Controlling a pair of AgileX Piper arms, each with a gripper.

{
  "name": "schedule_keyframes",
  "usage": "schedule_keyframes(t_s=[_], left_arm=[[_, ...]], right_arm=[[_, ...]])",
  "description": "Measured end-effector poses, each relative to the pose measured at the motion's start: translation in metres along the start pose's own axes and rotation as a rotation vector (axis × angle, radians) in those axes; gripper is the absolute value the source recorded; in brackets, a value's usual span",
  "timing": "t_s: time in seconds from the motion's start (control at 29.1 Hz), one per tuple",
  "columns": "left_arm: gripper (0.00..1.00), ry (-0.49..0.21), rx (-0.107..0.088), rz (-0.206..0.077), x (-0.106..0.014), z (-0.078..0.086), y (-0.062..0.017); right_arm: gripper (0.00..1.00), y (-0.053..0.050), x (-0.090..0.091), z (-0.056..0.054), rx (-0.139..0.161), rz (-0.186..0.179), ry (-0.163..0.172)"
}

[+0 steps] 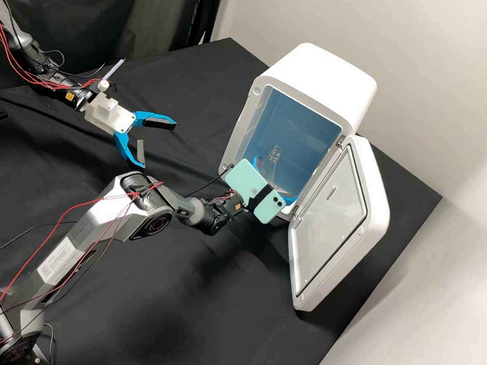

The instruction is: Take the flask out of the incubator

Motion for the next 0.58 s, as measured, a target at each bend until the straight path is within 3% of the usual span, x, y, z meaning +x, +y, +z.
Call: schedule_keyframes(t_s=[0.17, 0.24, 0.58], left_arm=[[1.00, 0.000, 0.000, 0.000, 0.000, 0.000, 0.0000], [1.00, 0.000, 0.000, 0.000, 0.000, 0.000, 0.0000], [1.00, 0.004, -0.001, 0.000, 0.000, -0.001, 0.0001]], right_arm=[[1.00, -0.007, 0.006, -0.005, -0.026, -0.030, 0.009], [1.00, -0.009, 0.007, -0.006, -0.030, -0.040, 0.002], [1.00, -0.020, 0.011, -0.021, -0.054, -0.075, 0.028]])
